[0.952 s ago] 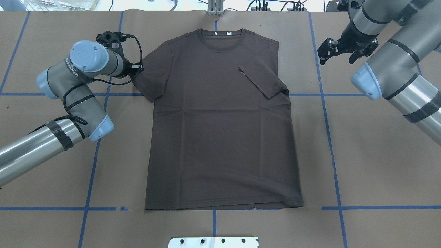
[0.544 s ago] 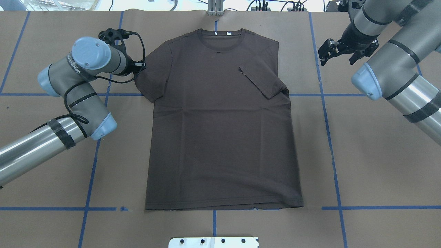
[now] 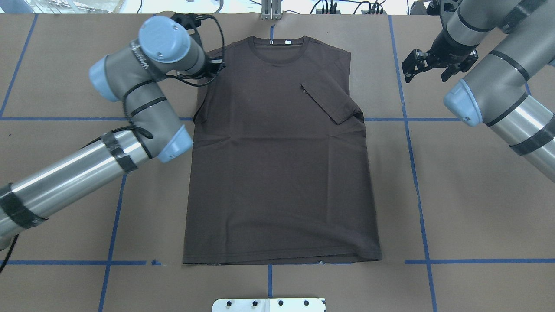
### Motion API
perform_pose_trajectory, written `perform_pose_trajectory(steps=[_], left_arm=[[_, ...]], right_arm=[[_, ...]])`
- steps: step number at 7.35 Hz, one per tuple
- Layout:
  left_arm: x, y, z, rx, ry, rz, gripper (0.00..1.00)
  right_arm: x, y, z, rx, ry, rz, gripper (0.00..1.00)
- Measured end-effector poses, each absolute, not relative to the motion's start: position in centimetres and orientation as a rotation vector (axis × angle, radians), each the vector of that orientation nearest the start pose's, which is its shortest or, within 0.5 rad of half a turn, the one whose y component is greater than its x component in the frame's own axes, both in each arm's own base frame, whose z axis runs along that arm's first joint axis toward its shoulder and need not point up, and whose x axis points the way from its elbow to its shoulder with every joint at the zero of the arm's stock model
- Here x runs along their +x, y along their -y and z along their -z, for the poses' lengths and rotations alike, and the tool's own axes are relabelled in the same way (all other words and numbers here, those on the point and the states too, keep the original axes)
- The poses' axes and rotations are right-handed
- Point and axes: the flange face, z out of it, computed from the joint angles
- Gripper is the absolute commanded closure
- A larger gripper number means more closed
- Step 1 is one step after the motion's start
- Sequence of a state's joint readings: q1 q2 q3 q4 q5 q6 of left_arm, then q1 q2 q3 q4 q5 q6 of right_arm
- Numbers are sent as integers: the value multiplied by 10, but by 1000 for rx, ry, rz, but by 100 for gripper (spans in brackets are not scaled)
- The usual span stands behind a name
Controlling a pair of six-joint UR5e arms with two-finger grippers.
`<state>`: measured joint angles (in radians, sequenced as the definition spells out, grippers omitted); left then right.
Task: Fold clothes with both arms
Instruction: 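Grasp the other sleeve and fold it inward with the left gripper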
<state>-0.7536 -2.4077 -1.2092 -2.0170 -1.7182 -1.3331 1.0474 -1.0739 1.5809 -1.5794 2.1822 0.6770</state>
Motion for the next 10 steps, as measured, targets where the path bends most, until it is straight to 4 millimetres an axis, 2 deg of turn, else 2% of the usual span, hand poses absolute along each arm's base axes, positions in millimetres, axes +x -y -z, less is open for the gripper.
perform_pose_trajectory(steps=[1, 2, 3, 4, 5, 7, 8, 10], left_arm=[[532, 638, -225, 295, -893, 428, 100], [551, 638, -214, 280, -901, 435, 100], [562, 638, -214, 276, -908, 436, 72], [567, 638, -216, 275, -915, 439, 1], [574, 634, -215, 274, -933, 437, 0], [596, 615, -181, 285, -1008, 406, 0], [599, 611, -173, 287, -1023, 396, 0], [595, 604, -188, 274, -1009, 365, 0]], right_arm=[[-269, 619, -374, 66, 769, 8, 0], [-269, 619, -377, 73, 773, 11, 0], [-269, 620, -382, 73, 772, 12, 0], [-270, 621, -386, 70, 770, 11, 0], [-270, 622, -387, 68, 769, 10, 0], [-270, 622, -388, 68, 769, 9, 0], [-270, 622, -387, 68, 770, 8, 0], [-272, 613, -389, 76, 784, -1, 0]])
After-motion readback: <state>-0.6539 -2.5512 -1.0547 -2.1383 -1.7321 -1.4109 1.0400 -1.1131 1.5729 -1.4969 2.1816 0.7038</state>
